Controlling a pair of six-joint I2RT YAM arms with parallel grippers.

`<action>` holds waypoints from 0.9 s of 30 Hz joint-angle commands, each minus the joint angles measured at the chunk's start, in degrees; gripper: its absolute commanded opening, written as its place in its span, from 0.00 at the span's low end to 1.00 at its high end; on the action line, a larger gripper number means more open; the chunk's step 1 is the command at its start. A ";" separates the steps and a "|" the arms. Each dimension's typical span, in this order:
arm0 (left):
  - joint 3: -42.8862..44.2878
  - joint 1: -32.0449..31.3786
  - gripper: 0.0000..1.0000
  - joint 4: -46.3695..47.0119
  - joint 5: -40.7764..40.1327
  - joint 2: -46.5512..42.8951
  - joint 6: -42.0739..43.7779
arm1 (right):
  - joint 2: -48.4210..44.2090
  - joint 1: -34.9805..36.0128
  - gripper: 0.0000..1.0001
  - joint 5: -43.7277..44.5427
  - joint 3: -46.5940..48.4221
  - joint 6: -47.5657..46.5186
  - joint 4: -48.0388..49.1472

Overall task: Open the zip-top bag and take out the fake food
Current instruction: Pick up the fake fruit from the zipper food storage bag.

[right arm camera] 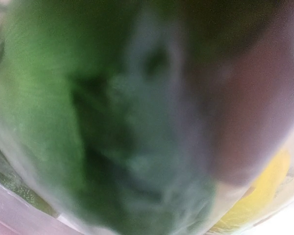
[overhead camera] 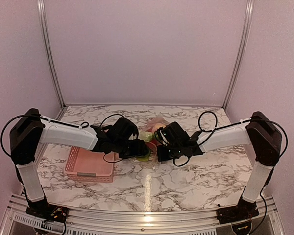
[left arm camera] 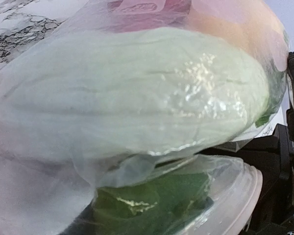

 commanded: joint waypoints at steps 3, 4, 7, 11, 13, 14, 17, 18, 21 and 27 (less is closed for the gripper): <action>-2.74 -0.12 0.45 -0.91 -0.71 -5.71 0.88 | -1.04 -0.59 0.00 0.66 2.35 -0.54 -3.97; -3.03 -0.19 0.45 -1.05 -0.71 -6.25 0.92 | -1.03 -0.49 0.00 0.70 2.51 -0.58 -4.09; -3.68 -0.13 0.45 -1.45 -0.66 -7.62 1.36 | -1.04 -0.46 0.00 0.59 2.88 -0.69 -4.35; -4.76 -0.16 0.45 -1.78 -0.40 -9.37 1.58 | -1.09 -0.50 0.00 0.25 3.44 -0.79 -4.68; -5.76 -0.16 0.45 -1.93 -0.49 -11.22 1.49 | -1.31 -0.58 0.00 0.14 3.67 -0.79 -4.84; -6.45 -0.09 0.45 -1.99 -0.67 -12.25 1.46 | -1.29 -0.55 0.00 0.00 3.83 -0.87 -4.98; -7.85 -0.02 0.45 -2.33 -1.89 -15.72 1.46 | -1.22 -0.50 0.00 -0.44 4.29 -1.07 -5.23; -8.37 0.04 0.45 -2.51 -2.63 -16.89 1.41 | -1.22 -0.50 0.00 -0.55 4.46 -1.11 -5.21; -9.60 0.77 0.46 -4.12 -3.97 -20.51 1.22 | -1.33 -0.53 0.00 -0.84 4.92 -1.32 -5.58; -13.40 5.58 0.46 -7.29 -7.83 -26.78 0.11 | -1.61 -0.49 0.00 -1.02 5.40 -1.63 -6.03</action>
